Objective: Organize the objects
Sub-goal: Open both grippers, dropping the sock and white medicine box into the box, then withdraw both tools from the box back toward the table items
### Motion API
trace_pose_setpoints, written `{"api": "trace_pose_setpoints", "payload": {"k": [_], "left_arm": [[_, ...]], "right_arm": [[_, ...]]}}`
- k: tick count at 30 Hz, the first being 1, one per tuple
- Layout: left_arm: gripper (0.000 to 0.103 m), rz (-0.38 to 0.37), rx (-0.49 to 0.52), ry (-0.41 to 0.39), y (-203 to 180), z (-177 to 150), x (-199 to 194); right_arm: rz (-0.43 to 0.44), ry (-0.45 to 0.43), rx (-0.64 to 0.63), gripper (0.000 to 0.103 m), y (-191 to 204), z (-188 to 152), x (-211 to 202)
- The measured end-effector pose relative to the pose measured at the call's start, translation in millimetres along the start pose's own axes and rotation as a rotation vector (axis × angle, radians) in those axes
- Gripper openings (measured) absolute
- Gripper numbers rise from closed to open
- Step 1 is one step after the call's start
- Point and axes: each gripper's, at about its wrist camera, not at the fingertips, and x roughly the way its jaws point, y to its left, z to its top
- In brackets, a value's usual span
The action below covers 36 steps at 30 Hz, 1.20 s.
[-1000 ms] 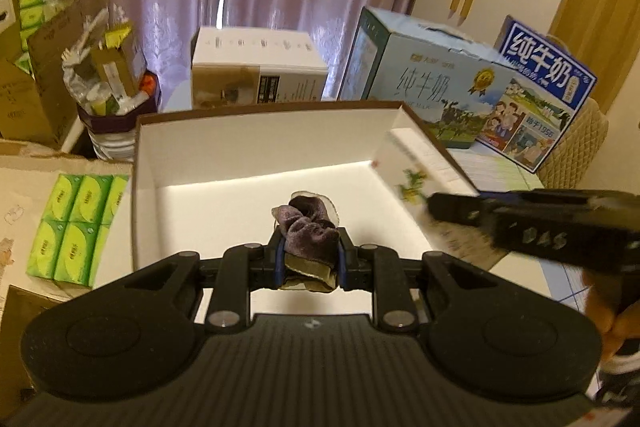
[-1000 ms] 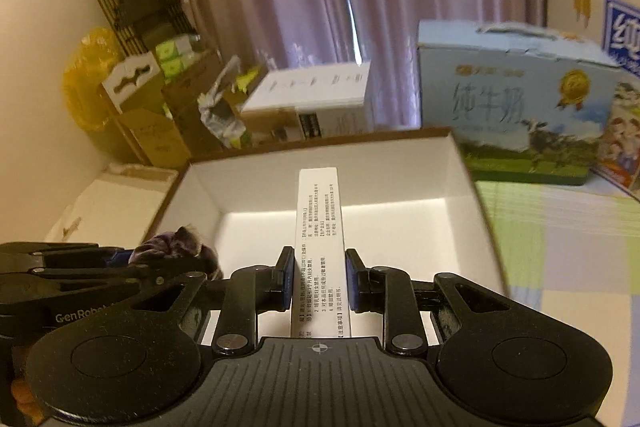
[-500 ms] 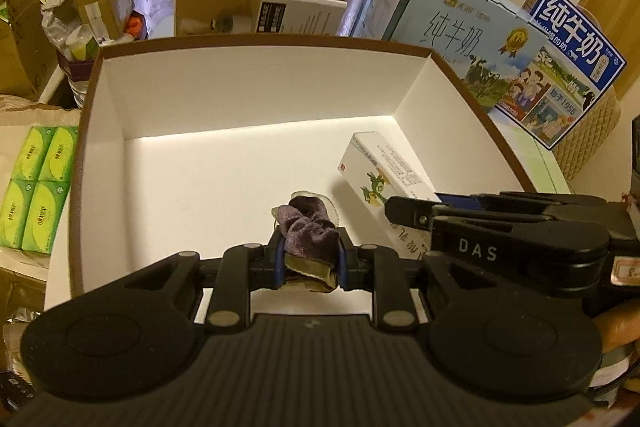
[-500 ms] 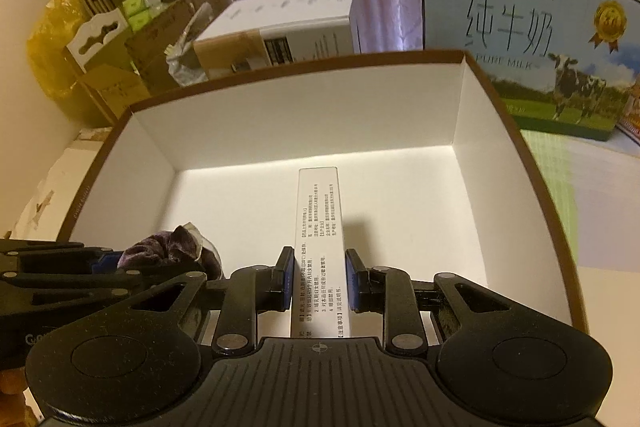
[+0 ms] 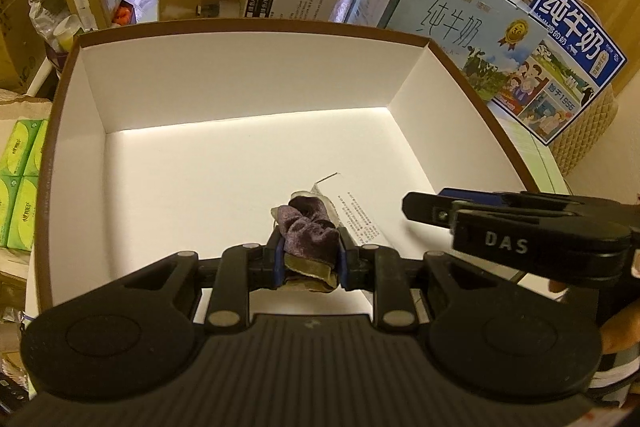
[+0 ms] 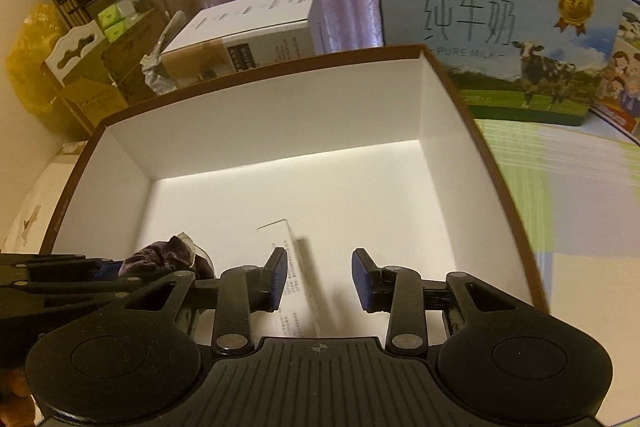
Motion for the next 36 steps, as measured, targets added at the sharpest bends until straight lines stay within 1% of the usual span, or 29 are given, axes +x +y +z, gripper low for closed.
{"api": "trace_pose_setpoints", "payload": {"k": [3,5,7,9,11,13,16,19,28,36], "left_arm": [[0.026,-0.008,0.000,-0.003,-3.2,0.9,1.3],[0.035,-0.018,0.010,-0.002,-5.7,1.4,1.5],[0.051,-0.019,0.013,-0.006,-7.7,1.0,0.1],[0.061,-0.017,0.016,-0.011,-9.3,0.8,-2.9],[0.065,-0.010,0.014,-0.016,-9.3,0.0,-7.4],[0.074,-0.005,0.015,-0.018,-8.6,-0.7,-12.4],[0.076,0.015,0.024,-0.036,-8.7,-2.2,-24.0],[0.080,0.023,0.024,-0.059,-8.3,-3.9,-39.0],[0.082,0.062,0.023,-0.122,-14.6,-12.4,-82.6],[0.083,0.086,0.021,-0.173,-22.6,-33.0,-120.9]], "right_arm": [[-0.004,-0.013,0.014,0.034,-3.0,-0.5,-7.7],[-0.005,-0.022,0.017,0.035,-3.8,0.2,-13.7],[-0.003,-0.033,0.020,0.039,-4.9,0.0,-20.7],[-0.001,-0.045,0.023,0.043,-5.0,-0.5,-28.5],[0.005,-0.059,0.020,0.046,-4.3,-1.7,-37.4],[0.012,-0.074,0.020,0.051,-3.5,-4.1,-47.2],[0.023,-0.093,0.016,0.056,-1.8,-8.8,-61.2],[0.028,-0.105,0.015,0.059,1.1,-14.3,-73.8],[0.039,-0.141,-0.006,0.061,10.4,-26.4,-107.6],[0.051,-0.178,-0.036,0.061,14.3,-42.6,-143.4]]}}
